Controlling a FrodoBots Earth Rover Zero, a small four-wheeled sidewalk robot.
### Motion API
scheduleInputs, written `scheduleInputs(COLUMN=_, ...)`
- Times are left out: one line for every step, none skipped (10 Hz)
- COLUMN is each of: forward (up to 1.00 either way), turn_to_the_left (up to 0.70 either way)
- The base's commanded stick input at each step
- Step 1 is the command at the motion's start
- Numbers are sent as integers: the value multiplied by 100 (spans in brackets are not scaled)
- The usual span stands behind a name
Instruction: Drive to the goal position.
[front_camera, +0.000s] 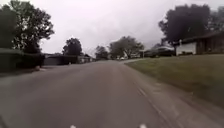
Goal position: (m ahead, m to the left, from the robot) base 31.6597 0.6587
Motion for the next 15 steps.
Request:
scheduleInputs(forward=100, turn_to_the_left=-30)
scheduleInputs(forward=100, turn_to_the_left=-8)
scheduleInputs(forward=100, turn_to_the_left=0)
scheduleInputs(forward=100, turn_to_the_left=0)
scheduleInputs(forward=100, turn_to_the_left=0)
scheduleInputs(forward=100, turn_to_the_left=0)
scheduleInputs(forward=100, turn_to_the_left=0)
scheduleInputs(forward=100, turn_to_the_left=0)
scheduleInputs(forward=100, turn_to_the_left=0)
scheduleInputs(forward=100, turn_to_the_left=0)
scheduleInputs(forward=100, turn_to_the_left=0)
scheduleInputs(forward=100, turn_to_the_left=0)
scheduleInputs(forward=100, turn_to_the_left=0)
scheduleInputs(forward=100, turn_to_the_left=-1)
scheduleInputs(forward=100, turn_to_the_left=-8)
